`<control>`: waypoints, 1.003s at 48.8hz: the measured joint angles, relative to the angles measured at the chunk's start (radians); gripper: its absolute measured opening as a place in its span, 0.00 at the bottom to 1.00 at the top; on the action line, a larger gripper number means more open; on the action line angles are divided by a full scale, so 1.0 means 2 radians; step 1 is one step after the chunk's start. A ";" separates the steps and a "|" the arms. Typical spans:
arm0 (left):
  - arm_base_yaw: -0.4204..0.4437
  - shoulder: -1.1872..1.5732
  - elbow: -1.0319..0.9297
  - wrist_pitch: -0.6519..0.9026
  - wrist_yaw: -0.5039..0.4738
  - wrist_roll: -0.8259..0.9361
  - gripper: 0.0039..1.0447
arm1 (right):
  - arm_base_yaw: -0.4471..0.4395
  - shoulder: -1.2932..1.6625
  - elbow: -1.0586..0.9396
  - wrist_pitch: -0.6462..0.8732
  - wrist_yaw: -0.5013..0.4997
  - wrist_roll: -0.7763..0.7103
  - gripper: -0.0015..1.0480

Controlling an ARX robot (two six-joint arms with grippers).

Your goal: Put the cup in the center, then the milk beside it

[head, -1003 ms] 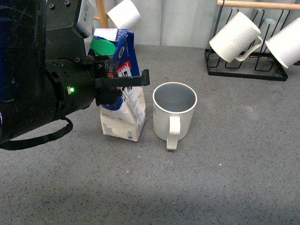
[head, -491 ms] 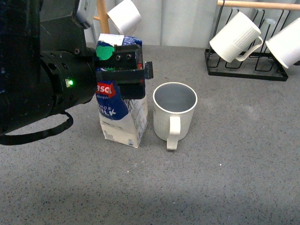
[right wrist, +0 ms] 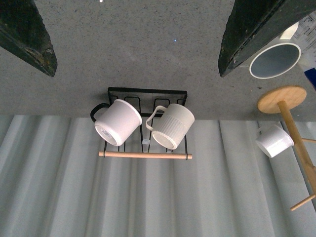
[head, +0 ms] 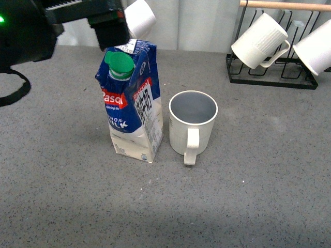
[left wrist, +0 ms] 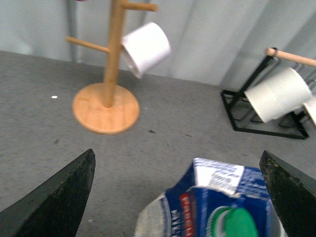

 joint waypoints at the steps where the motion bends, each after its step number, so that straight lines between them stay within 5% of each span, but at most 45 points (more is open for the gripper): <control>1: 0.006 -0.003 -0.002 0.000 -0.006 0.001 0.94 | 0.000 0.000 0.000 0.000 0.000 0.000 0.91; 9: 0.037 -0.011 -0.022 0.025 -0.041 0.031 0.91 | 0.000 0.000 0.000 0.000 0.000 0.000 0.91; 17: 0.059 -0.009 -0.098 0.185 -0.039 0.099 0.67 | 0.000 0.000 0.000 0.000 0.000 0.000 0.91; 35: 0.105 -0.157 -0.209 0.157 0.006 0.127 0.03 | 0.000 0.000 0.000 0.000 0.000 0.000 0.91; 49: 0.149 -0.285 -0.258 0.077 0.059 0.131 0.04 | 0.000 0.000 0.000 0.000 0.000 0.000 0.91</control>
